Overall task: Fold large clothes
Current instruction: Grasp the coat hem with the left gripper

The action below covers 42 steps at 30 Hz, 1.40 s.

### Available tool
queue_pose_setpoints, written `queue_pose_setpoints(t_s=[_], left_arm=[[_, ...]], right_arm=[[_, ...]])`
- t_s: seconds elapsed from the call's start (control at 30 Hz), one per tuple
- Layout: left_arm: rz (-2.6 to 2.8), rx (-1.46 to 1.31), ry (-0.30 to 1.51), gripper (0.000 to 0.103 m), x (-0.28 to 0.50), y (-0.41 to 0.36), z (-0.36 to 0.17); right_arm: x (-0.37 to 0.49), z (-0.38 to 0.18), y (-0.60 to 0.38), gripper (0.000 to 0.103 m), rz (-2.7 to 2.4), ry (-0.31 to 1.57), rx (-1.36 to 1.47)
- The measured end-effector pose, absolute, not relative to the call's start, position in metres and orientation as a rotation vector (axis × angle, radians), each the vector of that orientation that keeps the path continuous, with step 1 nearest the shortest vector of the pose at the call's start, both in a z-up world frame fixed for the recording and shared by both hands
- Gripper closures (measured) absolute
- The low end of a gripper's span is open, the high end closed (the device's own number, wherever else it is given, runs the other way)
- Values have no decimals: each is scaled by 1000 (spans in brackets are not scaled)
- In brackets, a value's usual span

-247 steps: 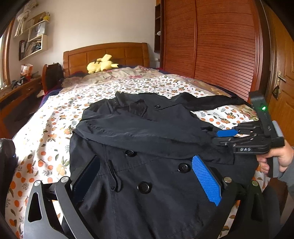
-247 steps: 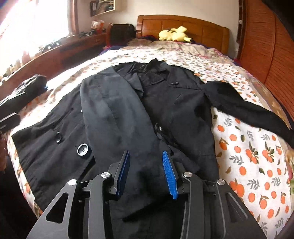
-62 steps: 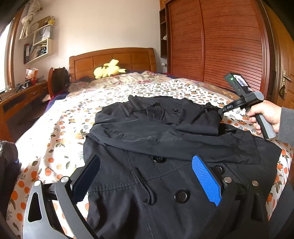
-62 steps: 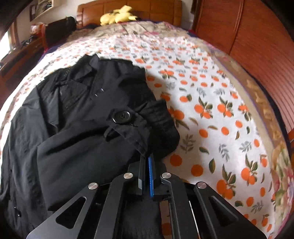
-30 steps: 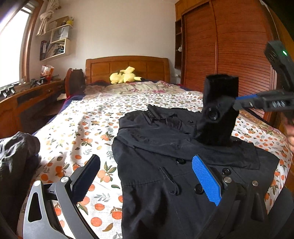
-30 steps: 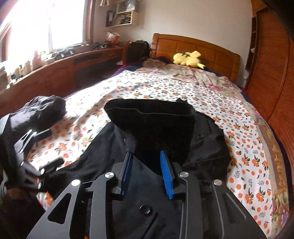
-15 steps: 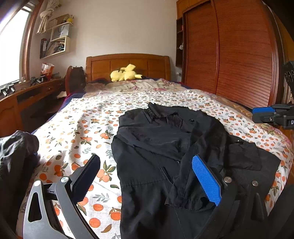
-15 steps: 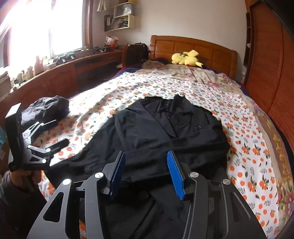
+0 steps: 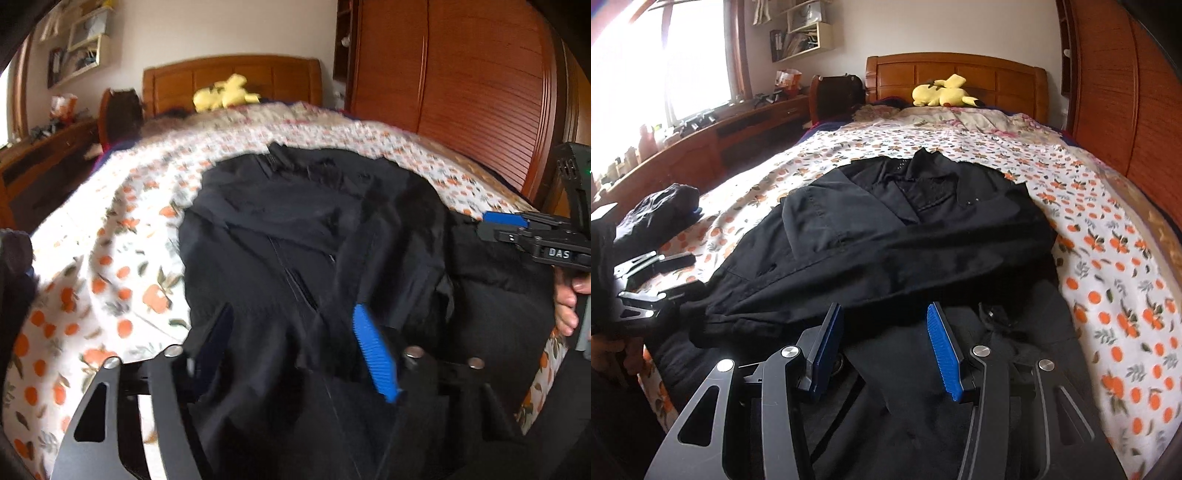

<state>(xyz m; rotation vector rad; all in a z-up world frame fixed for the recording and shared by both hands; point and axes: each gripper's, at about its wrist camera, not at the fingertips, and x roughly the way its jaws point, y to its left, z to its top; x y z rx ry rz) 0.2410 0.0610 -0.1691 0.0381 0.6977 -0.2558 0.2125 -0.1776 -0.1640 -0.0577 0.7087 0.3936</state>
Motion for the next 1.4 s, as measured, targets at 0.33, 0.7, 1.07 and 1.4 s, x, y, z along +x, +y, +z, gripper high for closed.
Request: queue_pose_setpoints(t_s=[0.33,0.7,1.07,1.4], left_arm=[[-252,43,813,57,245,50,-196],[-278,41,849,84,240,40,-205],[-132,34,744,98,238,51,-162],[-22,71,742,65,247,50,-151]], right_arm=[[199,-168,-174,58,457,709,-54],[195,-158,-173,58,482,686,-24],[188,-159,-187,58,507,683,-19],[186,-166,-205,58,492,705,-18]])
